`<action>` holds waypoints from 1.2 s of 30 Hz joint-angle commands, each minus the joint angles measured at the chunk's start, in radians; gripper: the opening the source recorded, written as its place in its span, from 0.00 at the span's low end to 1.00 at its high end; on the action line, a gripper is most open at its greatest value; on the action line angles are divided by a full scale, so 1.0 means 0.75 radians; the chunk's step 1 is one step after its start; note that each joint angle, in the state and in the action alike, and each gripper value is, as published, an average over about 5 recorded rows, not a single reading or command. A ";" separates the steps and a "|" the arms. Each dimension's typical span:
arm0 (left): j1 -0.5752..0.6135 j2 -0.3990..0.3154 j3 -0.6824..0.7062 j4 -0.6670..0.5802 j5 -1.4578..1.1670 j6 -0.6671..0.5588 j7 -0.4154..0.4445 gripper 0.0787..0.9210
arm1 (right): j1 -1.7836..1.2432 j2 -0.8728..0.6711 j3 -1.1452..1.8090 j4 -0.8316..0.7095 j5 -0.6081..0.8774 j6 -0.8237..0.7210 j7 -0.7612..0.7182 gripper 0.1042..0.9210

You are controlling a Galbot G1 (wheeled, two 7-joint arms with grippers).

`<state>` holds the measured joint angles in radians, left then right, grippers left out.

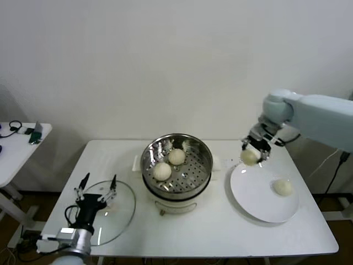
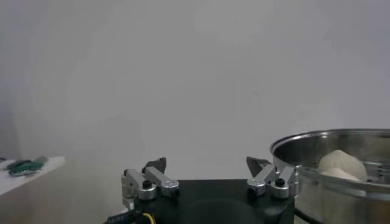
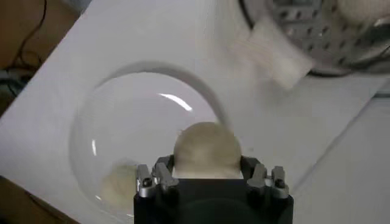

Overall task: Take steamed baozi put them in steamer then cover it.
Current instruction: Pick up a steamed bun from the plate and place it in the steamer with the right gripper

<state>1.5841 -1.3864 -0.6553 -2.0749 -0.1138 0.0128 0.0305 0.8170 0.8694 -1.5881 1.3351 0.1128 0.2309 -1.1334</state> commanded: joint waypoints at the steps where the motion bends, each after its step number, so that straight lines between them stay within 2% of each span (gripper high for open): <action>1: -0.002 0.004 0.028 0.003 0.009 0.001 0.000 0.88 | 0.240 0.275 -0.001 0.087 -0.050 0.288 -0.011 0.73; 13: 0.014 0.015 -0.004 -0.012 -0.002 0.004 -0.003 0.88 | -0.019 0.584 0.159 0.026 -0.150 0.332 -0.026 0.73; 19: 0.030 0.013 -0.028 -0.012 -0.013 0.002 -0.004 0.88 | -0.129 0.673 0.143 -0.028 -0.123 0.342 -0.040 0.73; 36: 0.032 -0.010 -0.040 -0.001 -0.017 0.001 -0.005 0.88 | -0.261 0.708 0.110 -0.049 -0.114 0.361 -0.055 0.73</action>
<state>1.6063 -1.3929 -0.6826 -2.0776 -0.1252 0.0146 0.0264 0.6624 1.3663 -1.5066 1.3043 0.0277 0.4889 -1.1729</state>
